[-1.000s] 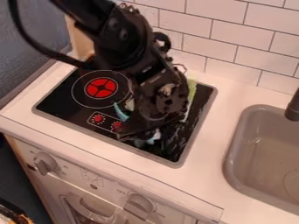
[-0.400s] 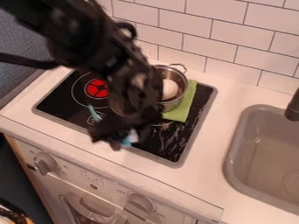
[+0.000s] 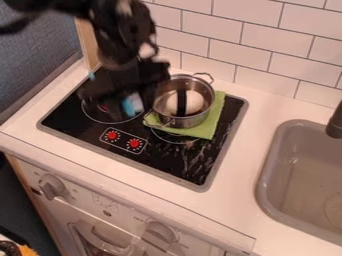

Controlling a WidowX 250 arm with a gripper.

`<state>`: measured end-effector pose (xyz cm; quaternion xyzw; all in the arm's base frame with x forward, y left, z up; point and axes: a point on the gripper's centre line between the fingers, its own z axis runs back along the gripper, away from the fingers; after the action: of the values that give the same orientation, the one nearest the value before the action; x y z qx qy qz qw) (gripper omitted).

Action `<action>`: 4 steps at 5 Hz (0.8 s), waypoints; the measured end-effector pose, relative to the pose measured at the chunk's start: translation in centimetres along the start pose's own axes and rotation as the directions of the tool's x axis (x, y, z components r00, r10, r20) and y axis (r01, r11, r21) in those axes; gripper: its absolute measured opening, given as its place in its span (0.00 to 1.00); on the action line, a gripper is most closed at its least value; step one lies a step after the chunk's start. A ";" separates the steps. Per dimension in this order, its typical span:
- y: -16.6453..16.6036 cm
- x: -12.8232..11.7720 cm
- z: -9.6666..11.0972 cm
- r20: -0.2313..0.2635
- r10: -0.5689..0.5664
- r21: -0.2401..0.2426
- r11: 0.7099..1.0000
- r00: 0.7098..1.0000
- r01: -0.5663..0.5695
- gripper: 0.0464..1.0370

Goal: Move the brush to the top of the left burner

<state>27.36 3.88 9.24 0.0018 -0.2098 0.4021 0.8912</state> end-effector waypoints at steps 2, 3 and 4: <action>-1.5 4.5 -1.9 -0.055 -0.004 -0.019 1.000 0.998 0.003 0.49; -2.9 6.9 -3.8 -0.057 0.027 0.011 1.000 0.998 -0.026 0.49; -3.3 8.1 -6.4 -0.101 0.052 0.040 0.998 0.994 -0.049 0.49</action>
<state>36.84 8.56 7.01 -0.0071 -0.1565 0.4280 0.8901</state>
